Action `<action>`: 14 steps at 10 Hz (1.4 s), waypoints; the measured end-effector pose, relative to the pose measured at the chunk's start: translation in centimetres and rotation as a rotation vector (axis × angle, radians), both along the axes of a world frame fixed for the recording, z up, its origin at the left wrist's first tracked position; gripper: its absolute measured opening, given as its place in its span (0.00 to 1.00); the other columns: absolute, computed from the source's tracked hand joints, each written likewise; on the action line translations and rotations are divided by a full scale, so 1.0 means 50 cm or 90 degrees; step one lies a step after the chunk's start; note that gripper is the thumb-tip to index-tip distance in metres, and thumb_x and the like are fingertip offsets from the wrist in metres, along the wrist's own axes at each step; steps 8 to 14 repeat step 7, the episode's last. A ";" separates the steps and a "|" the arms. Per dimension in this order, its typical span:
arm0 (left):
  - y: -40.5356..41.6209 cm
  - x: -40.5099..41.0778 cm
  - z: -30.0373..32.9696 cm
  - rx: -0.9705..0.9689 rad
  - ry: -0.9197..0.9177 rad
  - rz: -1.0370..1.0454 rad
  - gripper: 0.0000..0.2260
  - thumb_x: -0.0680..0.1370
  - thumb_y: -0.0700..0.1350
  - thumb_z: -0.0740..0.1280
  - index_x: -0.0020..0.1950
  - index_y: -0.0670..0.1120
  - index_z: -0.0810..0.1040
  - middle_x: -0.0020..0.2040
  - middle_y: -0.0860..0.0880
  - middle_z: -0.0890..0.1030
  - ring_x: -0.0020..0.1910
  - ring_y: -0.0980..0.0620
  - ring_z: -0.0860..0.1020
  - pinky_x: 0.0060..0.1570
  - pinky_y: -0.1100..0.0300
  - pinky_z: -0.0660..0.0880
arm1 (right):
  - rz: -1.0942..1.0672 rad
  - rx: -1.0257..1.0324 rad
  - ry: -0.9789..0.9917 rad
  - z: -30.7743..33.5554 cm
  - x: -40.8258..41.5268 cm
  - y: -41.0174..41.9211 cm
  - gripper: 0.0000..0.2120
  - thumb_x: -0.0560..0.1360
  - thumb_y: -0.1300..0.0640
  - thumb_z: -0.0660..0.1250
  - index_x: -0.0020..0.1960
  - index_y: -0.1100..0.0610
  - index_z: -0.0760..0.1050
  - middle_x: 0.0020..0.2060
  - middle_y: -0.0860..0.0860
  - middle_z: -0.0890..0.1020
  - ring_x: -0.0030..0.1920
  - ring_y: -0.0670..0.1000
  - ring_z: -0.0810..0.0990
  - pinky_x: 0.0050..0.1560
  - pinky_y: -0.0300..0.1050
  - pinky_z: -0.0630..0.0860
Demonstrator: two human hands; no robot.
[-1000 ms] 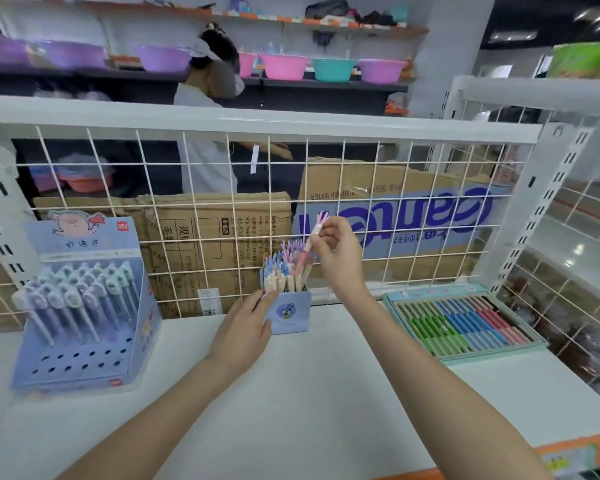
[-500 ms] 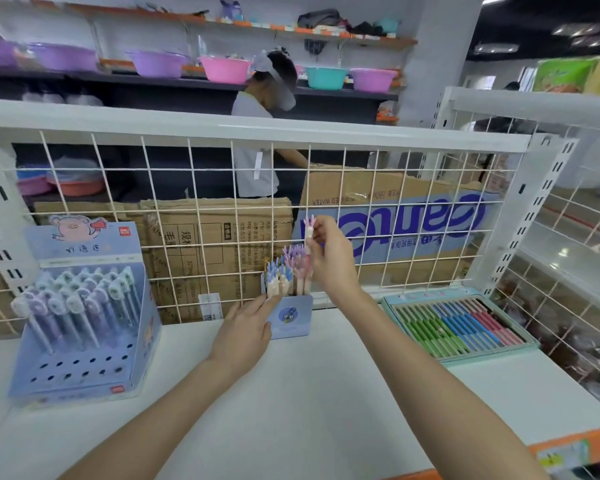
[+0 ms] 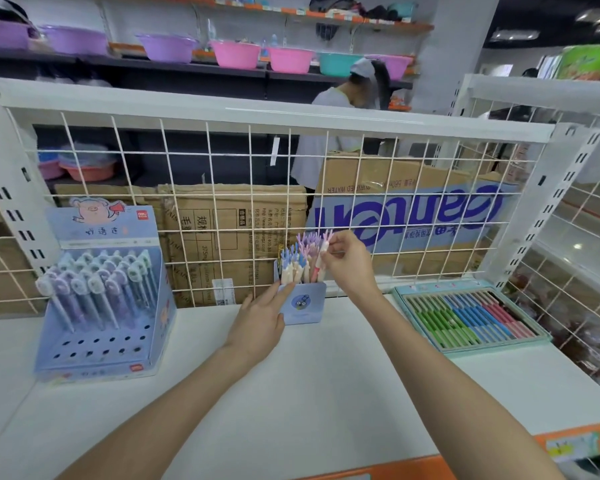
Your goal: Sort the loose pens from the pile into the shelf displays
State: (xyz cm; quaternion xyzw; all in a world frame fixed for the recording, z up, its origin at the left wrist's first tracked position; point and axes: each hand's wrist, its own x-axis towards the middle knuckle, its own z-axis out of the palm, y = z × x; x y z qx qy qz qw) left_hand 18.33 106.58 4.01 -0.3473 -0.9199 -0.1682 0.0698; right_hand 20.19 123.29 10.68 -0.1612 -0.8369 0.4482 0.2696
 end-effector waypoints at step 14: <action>-0.027 0.022 -0.035 0.079 -0.030 0.052 0.30 0.79 0.43 0.59 0.76 0.52 0.46 0.76 0.53 0.56 0.74 0.54 0.54 0.71 0.53 0.43 | 0.053 0.098 -0.071 -0.098 0.059 -0.011 0.21 0.76 0.64 0.62 0.67 0.56 0.65 0.60 0.52 0.76 0.59 0.53 0.75 0.55 0.41 0.69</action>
